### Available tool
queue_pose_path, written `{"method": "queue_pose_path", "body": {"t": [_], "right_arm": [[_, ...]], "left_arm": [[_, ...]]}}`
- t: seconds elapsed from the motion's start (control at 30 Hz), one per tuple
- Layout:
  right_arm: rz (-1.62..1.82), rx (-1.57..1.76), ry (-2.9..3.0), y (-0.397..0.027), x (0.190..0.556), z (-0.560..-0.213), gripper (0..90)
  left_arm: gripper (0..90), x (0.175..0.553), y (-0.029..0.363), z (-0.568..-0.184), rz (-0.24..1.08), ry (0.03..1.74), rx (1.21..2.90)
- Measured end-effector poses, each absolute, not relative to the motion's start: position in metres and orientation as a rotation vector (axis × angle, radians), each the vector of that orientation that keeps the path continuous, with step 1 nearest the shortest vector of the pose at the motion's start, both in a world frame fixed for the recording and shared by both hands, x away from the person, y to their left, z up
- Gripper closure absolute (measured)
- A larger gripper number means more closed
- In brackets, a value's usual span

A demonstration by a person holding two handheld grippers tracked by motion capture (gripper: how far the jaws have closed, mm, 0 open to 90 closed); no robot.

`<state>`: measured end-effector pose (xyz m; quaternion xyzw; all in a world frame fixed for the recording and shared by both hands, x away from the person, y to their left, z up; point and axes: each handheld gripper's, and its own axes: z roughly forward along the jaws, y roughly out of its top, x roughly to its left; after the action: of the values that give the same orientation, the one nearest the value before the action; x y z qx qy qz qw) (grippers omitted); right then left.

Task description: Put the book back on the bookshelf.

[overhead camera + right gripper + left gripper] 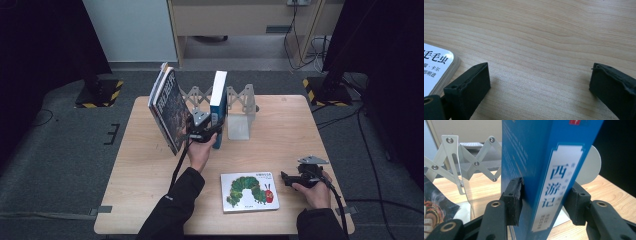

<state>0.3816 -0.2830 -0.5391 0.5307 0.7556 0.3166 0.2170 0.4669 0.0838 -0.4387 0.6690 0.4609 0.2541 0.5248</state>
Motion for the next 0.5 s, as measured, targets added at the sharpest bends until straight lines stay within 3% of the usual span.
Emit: {"method": "queue_pose_path", "body": {"t": [0.5], "right_arm": [[0.878,1.472,2.092,-0.283,0.382,-0.539,3.4]], "left_arm": [[53.0,0.472,0.070,-0.428,0.576,1.151,1.675]]}}
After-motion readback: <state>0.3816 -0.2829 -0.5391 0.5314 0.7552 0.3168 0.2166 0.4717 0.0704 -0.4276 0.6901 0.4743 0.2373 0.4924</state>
